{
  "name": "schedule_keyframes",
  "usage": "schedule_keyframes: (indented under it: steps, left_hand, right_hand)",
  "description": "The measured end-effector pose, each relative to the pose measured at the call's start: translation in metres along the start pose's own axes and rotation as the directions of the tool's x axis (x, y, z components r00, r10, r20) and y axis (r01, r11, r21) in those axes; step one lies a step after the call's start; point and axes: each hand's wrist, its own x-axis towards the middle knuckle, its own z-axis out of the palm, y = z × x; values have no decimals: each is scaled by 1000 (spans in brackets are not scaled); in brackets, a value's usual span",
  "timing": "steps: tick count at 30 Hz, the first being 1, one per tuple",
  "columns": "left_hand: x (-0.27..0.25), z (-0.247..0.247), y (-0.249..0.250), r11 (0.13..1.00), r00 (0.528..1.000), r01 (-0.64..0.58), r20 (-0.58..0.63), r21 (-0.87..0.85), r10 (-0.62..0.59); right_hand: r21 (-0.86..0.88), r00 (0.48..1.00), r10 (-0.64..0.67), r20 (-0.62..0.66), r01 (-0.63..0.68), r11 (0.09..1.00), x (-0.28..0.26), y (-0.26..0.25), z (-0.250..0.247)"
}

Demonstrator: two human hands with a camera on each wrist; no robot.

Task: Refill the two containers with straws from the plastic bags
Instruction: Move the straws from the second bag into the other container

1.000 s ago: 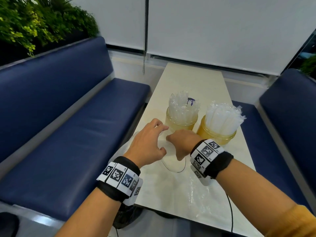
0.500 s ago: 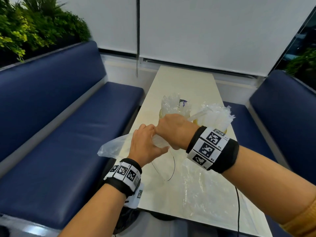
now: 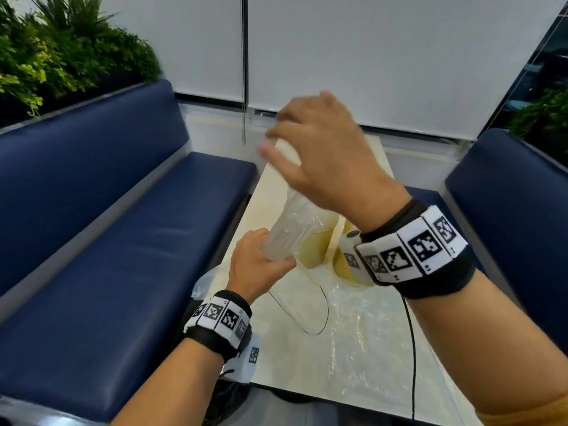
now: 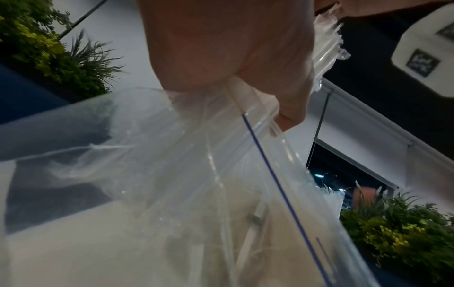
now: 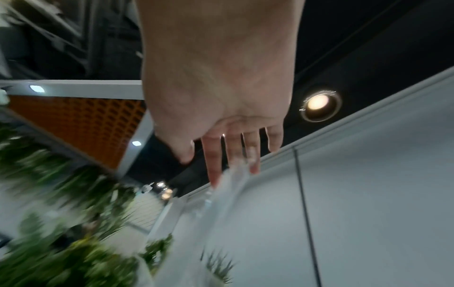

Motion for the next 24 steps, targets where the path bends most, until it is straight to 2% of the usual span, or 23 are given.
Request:
schedule_keyframes:
  steps: [1, 2, 4, 6, 8, 10, 11, 12, 13, 15, 16, 17, 20, 22, 24]
  left_hand:
    - [1, -1, 3, 1000, 1000, -4, 3, -21, 4]
    - [1, -2, 8, 999, 1000, -8, 2, -48, 8]
    - [3, -4, 17, 995, 1000, -16, -8, -99, 15]
    - [3, -5, 23, 989, 1000, -10, -20, -144, 7]
    - [2, -5, 26, 983, 1000, 7, -19, -184, -11]
    - [-1, -5, 26, 977, 999, 28, -12, -212, -31]
    - [-1, -4, 25, 974, 999, 39, -13, -225, -43]
    - [-1, -4, 24, 971, 998, 52, -17, -233, -57]
    - [0, -5, 23, 968, 997, 65, -25, -242, -73]
    - [5, -8, 22, 956, 993, 92, -48, -279, -110]
    - [8, -10, 22, 949, 991, 101, -53, -297, -122]
    - [10, -12, 23, 946, 991, 102, -48, -307, -122]
    - [16, -14, 29, 965, 998, 29, -55, -262, -44]
    - [17, -13, 29, 984, 997, 0, -78, -180, -15]
    - [18, -13, 26, 985, 995, -2, -98, -172, -15]
  right_hand:
    - [89, 995, 58, -82, -51, 995, 1, 5, 2]
    - [182, 992, 102, -71, -88, 979, 0, 7, 11]
    - [331, 983, 154, 102, -179, 926, -4, 0, 35]
    - [385, 959, 173, 226, -251, 888, -8, -9, 61]
    - [395, 952, 152, 266, -252, 883, -12, -16, 76]
    - [478, 958, 138, 252, -248, 843, -15, -19, 80]
    - [557, 963, 139, 231, -248, 793, -16, -19, 80]
    - [674, 969, 161, 187, -246, 697, -17, -19, 78]
    - [795, 969, 214, 125, -227, 563, -18, -20, 76]
    - [924, 920, 390, 31, -175, 340, -24, -23, 77]
    - [945, 885, 464, 46, -189, 268, -28, -25, 83]
    - [946, 858, 505, 99, -238, 219, -31, -29, 89]
    - [907, 803, 511, 306, -409, 101, -38, -43, 109]
    - [895, 752, 557, 353, -444, 33, -39, -50, 114]
    - [887, 723, 573, 387, -462, -16, -39, -53, 118]
